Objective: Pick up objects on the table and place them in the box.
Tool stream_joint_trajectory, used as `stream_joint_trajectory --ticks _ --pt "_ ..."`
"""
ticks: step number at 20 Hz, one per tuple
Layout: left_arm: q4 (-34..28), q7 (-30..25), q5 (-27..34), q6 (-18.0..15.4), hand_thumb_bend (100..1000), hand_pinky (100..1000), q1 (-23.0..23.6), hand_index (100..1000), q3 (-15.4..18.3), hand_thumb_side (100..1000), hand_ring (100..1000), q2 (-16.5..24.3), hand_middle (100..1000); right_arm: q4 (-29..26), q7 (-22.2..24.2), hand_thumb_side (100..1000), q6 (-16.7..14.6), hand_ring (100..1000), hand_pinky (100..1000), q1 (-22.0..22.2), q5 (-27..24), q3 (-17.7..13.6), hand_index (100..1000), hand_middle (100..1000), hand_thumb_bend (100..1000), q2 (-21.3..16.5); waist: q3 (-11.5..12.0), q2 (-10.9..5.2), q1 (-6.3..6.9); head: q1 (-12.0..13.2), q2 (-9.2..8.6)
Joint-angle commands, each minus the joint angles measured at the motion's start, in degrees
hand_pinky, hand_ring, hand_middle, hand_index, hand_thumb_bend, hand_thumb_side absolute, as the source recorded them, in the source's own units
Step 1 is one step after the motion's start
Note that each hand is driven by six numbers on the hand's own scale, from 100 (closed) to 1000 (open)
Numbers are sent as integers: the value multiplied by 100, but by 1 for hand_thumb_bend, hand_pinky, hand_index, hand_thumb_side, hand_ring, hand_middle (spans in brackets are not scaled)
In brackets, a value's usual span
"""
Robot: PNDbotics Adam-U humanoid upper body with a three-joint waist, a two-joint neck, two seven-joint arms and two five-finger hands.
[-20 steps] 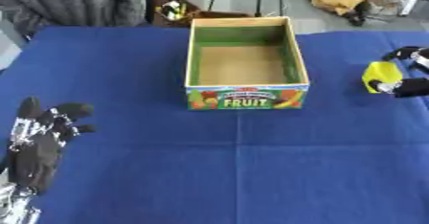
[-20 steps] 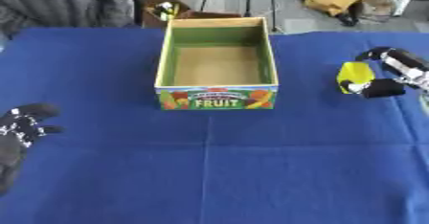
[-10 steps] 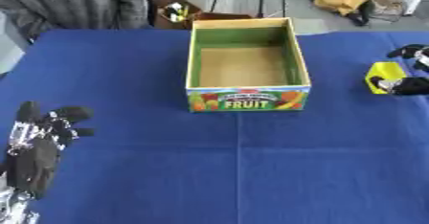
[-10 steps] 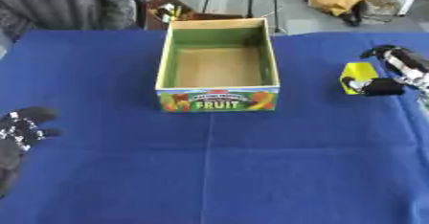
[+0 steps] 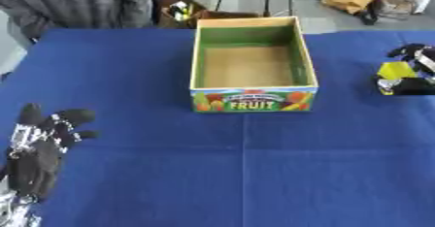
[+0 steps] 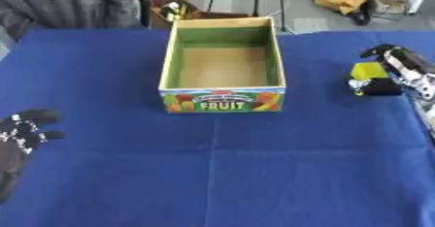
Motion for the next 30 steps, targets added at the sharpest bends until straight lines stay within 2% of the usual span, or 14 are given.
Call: stream_joint_trajectory --ticks 1,11,12,13,16,19,23,30 --pt "-120 -10 -13 -11 509 705 -60 728 -6 1000 827 57 690 2 -13 480 18 831 695 -116 70 -14 854 859 301 -107 6 -85 -6 1 -25" --pt "-119 -9 -15 -6 512 706 -66 727 1 1000 828 51 691 35 30 402 65 738 586 -100 97 -20 842 854 197 -89 -11 -84 -40 18 -29" --pt "-118 -8 -15 -6 512 707 -66 727 2 1000 828 50 691 36 32 350 72 708 549 -98 93 -21 837 851 131 -86 -13 -87 -46 23 -30" --pt "-118 -8 -15 -6 513 707 -66 727 2 1000 828 50 691 33 31 327 76 698 540 -98 82 -23 834 850 104 -83 -16 -90 -51 25 -31" --pt "-116 -5 -14 -6 514 707 -66 727 6 1000 828 50 692 17 10 183 77 669 494 -97 12 -26 822 845 100 -75 -31 -102 -63 33 -33" --pt "-115 -6 -11 -5 515 707 -65 727 7 1000 828 48 692 2 -12 100 88 646 434 -92 -72 -23 812 842 100 -75 -51 -114 -73 41 -29" --pt "-115 -3 -11 -5 516 708 -63 727 13 1000 829 51 692 -70 -74 100 125 555 262 -84 -184 -15 781 818 100 -84 -81 -134 -84 46 -26" --pt "-109 -5 -8 -2 518 708 -72 727 13 1000 829 60 692 -368 -274 100 96 518 200 -78 -503 58 757 807 100 -89 -120 -186 -130 55 -23"
